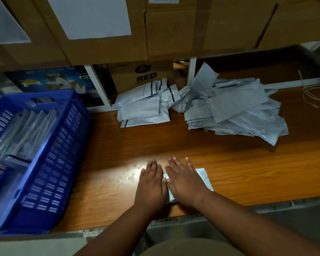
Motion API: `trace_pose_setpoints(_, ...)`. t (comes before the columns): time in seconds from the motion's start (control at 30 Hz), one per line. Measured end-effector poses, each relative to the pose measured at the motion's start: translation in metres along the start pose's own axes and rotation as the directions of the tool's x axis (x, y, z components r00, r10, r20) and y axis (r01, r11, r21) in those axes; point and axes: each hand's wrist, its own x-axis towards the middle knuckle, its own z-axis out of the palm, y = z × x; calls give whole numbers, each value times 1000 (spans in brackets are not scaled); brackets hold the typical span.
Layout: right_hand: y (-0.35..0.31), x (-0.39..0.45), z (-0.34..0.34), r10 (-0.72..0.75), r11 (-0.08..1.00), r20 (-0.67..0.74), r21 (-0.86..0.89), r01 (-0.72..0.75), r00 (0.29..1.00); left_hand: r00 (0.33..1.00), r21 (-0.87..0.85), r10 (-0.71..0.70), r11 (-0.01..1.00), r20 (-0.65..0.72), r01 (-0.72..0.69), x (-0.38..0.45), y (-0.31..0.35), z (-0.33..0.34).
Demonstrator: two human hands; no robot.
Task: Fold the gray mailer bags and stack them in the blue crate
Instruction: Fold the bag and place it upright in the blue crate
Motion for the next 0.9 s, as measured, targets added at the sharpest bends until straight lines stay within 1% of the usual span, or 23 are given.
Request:
trace_pose_setpoints(0.1, -7, 1, 1, 57, 998, -41, 28, -56, 998, 997, -56, -54, 997, -52, 51, 10, 7, -5)
trace_pose_setpoints(0.2, -13, 4, 0, 131, 991, -72, 42, -128, 989, 993, -55, -67, 997, -101, 62, 20, 11, -4)
trace_pose_setpoints(0.4, -17, 7, 6, 177, 984, -73, 18, -176, 982, 999, 138, -40, 990, -17, 42, 20, 0, 5)
trace_pose_setpoints(0.5, -13, 11, 8, 173, 985, -35, 3, -173, 984, 999, 197, -9, 980, 41, 0, 24, -3, 1)
trace_pose_setpoints(0.67, -6, 20, 11, 116, 992, -26, -40, -117, 993, 997, 225, 19, 974, 69, -34, 28, -9, 3)
trace_pose_setpoints(0.9, 0, 23, 17, 94, 995, -36, 21, -94, 995, 997, 227, 19, 973, 77, -36, 31, -12, 7)
